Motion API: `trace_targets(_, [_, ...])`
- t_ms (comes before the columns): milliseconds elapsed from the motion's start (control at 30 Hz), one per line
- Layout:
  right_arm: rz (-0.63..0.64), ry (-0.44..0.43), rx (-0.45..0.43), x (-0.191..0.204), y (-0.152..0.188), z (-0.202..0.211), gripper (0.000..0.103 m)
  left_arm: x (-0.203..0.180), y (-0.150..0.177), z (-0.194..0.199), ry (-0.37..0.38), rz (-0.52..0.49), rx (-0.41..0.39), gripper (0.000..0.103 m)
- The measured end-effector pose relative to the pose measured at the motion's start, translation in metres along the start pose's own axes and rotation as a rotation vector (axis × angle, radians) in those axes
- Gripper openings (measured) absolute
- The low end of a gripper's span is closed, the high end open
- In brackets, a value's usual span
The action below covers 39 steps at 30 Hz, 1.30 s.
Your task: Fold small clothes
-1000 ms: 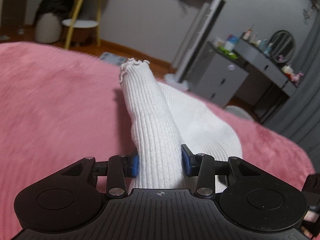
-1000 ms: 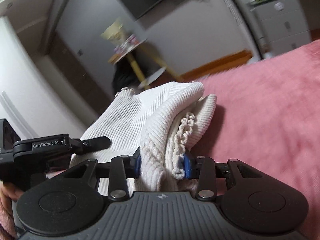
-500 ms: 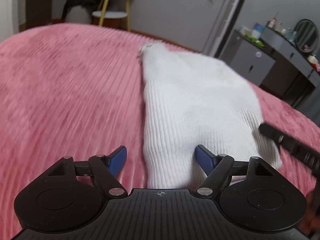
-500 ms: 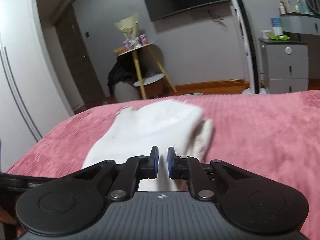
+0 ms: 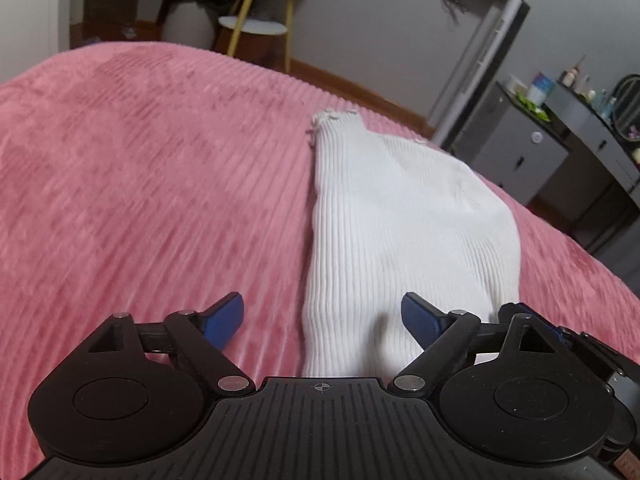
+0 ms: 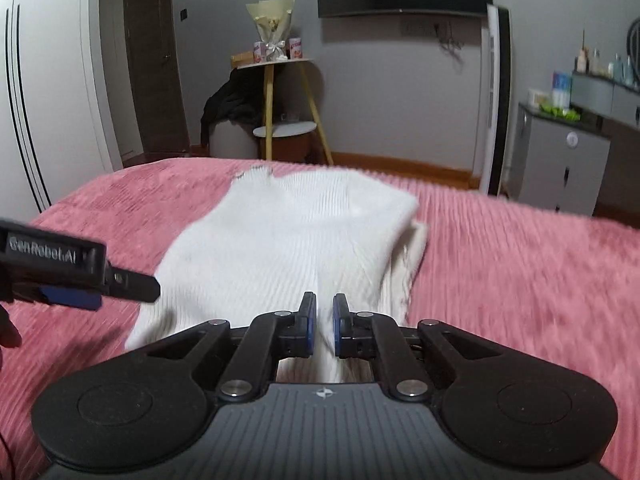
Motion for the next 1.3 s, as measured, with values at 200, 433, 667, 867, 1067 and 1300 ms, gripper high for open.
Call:
trace_targets(200, [0.079, 0.051, 0.024, -0.008, 0.000, -0.031, 0.006, -0.005, 0.011, -0.035, -0.074, -0.020, 0.087, 0.095])
trace_targets(433, [0.164, 0.077, 0.067, -0.011, 0.006, -0.044, 0.005, -0.005, 0.024, -0.054, -0.126, -0.040, 0.145, 0.103])
trace_targets(667, [0.208, 0.242, 0.149, -0.018, -0.001, -0.020, 0.009, 0.006, 0.041, -0.019, -0.171, 0.010, 0.182, 0.102])
trace_targets(867, [-0.063, 0.235, 0.306, -0.032, 0.024, 0.034, 0.048, 0.006, 0.079, 0.048, -0.145, 0.022, 0.109, 0.102])
trace_targets(1067, [-0.091, 0.170, 0.384, 0.003, 0.039, 0.074, 0.099, 0.012, 0.080, 0.072, -0.221, -0.057, 0.085, 0.102])
trace_targets(1300, [0.025, 0.193, 0.418, 0.031, 0.017, 0.079, 0.099, 0.013, 0.062, 0.083, -0.227, -0.076, 0.098, 0.102])
Point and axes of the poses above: each gripper's, at about its wrist camera, not at the fingertips, and z roughly against the way its jaws point, x to its left, y to its underside, the point moved 10 cm from there along -z, roughly the way its jaws point, and after that the axes turned 7 degrees about -y, right-handed, at the moved point
